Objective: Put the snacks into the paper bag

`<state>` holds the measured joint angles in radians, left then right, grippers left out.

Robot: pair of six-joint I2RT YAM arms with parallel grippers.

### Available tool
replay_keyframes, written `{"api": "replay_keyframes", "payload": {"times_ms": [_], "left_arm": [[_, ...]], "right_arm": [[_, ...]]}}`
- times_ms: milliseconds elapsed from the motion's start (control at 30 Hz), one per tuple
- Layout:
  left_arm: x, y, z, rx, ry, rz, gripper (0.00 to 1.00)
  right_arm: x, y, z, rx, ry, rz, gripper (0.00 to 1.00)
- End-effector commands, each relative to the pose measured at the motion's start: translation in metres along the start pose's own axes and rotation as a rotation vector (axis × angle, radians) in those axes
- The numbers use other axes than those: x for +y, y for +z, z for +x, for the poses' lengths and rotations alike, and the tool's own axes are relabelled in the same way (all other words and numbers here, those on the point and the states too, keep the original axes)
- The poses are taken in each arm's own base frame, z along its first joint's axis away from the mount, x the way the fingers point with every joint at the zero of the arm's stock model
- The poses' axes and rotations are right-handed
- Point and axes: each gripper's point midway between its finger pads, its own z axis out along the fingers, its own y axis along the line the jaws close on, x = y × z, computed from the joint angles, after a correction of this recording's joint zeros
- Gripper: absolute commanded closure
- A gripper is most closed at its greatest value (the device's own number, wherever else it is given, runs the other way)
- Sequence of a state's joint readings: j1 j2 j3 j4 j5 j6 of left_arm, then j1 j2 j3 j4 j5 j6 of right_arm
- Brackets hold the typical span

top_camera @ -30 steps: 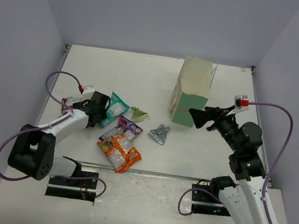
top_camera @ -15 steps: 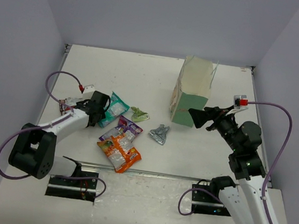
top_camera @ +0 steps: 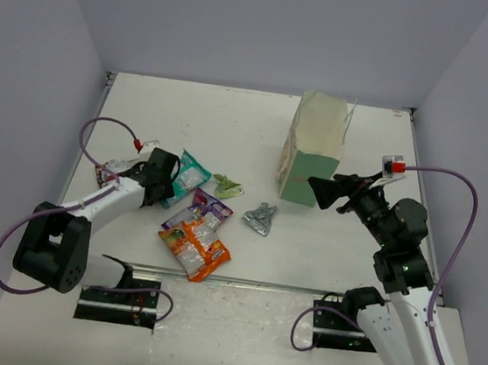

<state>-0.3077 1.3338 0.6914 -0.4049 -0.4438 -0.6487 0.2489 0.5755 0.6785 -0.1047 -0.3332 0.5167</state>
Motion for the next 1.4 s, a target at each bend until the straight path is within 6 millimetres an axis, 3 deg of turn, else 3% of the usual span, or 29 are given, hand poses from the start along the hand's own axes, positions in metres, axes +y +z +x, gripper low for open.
{"api": "replay_keyframes", "payload": {"times_ms": [0,33,67,267,367,467,500,600,633,667,700,767,800,867,900,1000,1100,1367], "left_arm": [[-0.009,0.0,-0.007,0.007,0.011,0.036,0.61],[-0.01,0.0,-0.006,0.011,0.013,0.037,0.94],[-0.01,0.0,-0.006,0.014,0.011,0.041,1.0],[-0.021,-0.007,-0.006,0.027,0.01,0.107,1.0],[-0.029,-0.021,-0.02,-0.012,-0.015,0.168,1.0],[-0.043,-0.048,-0.049,-0.082,-0.038,0.268,1.0],[-0.052,-0.068,-0.07,-0.133,-0.057,0.324,1.0],[-0.055,-0.104,-0.102,-0.212,-0.053,0.385,1.0],[-0.06,-0.125,-0.126,-0.269,-0.055,0.421,1.0],[-0.061,-0.138,-0.136,-0.296,-0.053,0.443,1.0],[-0.068,-0.163,-0.154,-0.338,-0.053,0.506,1.0],[-0.077,-0.187,-0.169,-0.378,-0.025,0.585,1.0],[-0.09,-0.212,-0.18,-0.406,0.002,0.689,1.0],[-0.105,-0.232,-0.187,-0.411,0.026,0.781,1.0],[-0.114,-0.255,-0.195,-0.432,0.042,0.856,1.0],[-0.132,-0.295,-0.208,-0.491,0.065,0.947,1.0],[-0.149,-0.327,-0.218,-0.55,0.094,1.02,1.0],[-0.211,-0.396,-0.218,-0.58,0.213,1.327,1.0]], "right_arm": [[0.01,-0.001,-0.01,-0.026,-0.011,-0.037,0.01],[0.01,-0.001,-0.009,-0.023,-0.01,-0.035,0.01],[0.01,-0.001,-0.01,-0.025,-0.011,-0.036,0.01],[0.01,0.0,-0.01,-0.026,-0.008,-0.031,0.01],[0.01,0.0,-0.01,-0.024,-0.007,-0.034,0.01],[0.01,0.0,-0.01,-0.023,-0.005,-0.035,0.01],[0.01,0.0,-0.01,-0.022,-0.006,-0.035,0.01],[0.01,0.0,-0.009,-0.02,-0.006,-0.035,0.01],[0.011,-0.001,-0.01,-0.021,-0.007,-0.036,0.01],[0.011,-0.001,-0.009,-0.02,-0.008,-0.037,0.01],[0.01,-0.001,-0.009,-0.021,-0.008,-0.036,0.01],[0.012,-0.003,-0.011,-0.029,-0.011,-0.037,0.01],[0.01,-0.003,-0.012,-0.036,-0.01,-0.025,0.01],[0.008,-0.004,-0.015,-0.048,-0.009,-0.007,0.01],[0.003,-0.005,-0.018,-0.062,-0.009,0.02,0.01],[-0.009,-0.009,-0.024,-0.089,0.011,0.106,0.01],[-0.029,-0.02,-0.033,-0.142,0.035,0.243,0.01],[-0.075,-0.052,-0.05,-0.306,0.097,0.533,0.01]]}}
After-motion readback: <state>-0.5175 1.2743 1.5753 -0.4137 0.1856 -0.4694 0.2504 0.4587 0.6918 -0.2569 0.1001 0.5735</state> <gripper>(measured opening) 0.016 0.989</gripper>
